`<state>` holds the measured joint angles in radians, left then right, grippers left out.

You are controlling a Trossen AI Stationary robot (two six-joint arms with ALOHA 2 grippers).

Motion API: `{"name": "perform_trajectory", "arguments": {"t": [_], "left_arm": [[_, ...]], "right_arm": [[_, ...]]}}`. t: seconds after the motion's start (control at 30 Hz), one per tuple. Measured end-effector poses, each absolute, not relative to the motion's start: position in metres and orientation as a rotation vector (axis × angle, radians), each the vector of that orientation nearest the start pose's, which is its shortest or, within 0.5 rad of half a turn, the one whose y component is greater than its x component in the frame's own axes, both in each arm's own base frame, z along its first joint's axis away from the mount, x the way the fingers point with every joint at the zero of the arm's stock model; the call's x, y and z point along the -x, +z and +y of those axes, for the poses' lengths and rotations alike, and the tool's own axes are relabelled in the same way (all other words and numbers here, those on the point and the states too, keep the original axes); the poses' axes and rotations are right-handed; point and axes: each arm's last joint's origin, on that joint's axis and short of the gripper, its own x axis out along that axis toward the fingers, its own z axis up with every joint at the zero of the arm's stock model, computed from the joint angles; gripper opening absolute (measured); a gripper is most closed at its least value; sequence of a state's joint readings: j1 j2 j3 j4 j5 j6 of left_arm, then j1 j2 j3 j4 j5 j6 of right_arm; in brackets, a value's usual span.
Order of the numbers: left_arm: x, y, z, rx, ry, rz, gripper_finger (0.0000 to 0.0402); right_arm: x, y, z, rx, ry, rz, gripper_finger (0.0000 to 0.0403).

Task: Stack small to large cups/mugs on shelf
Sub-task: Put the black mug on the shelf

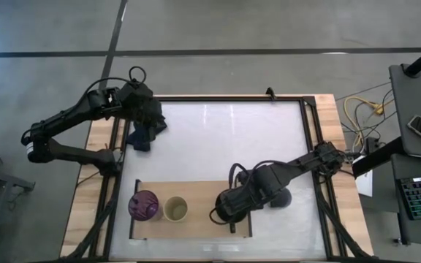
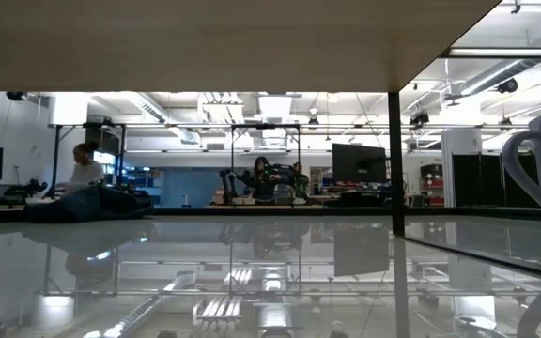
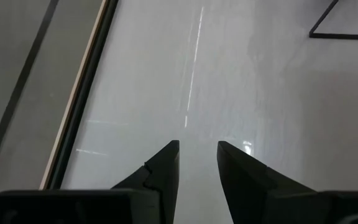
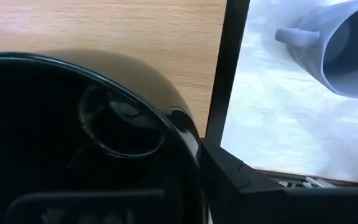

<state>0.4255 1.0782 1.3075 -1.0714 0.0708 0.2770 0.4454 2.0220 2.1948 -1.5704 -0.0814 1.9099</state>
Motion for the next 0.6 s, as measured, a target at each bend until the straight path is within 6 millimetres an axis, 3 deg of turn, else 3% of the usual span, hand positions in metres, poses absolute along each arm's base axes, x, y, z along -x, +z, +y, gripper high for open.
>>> {"name": "perform_trajectory", "arguments": {"t": [0.3,0.6], "left_arm": [[-0.1689,0.3782,0.0743,-0.048,0.218,0.856,0.0095],[-0.1689,0.3781,0.0741,-0.043,0.217,0.855,0.0095]], "right_arm": [[-0.3439,0.3481,0.1675,-1.286,-0.956,1.265,0.0088],[-0.3419,0.3508,0.1675,-1.289,-0.947,1.265,0.0103]]}}
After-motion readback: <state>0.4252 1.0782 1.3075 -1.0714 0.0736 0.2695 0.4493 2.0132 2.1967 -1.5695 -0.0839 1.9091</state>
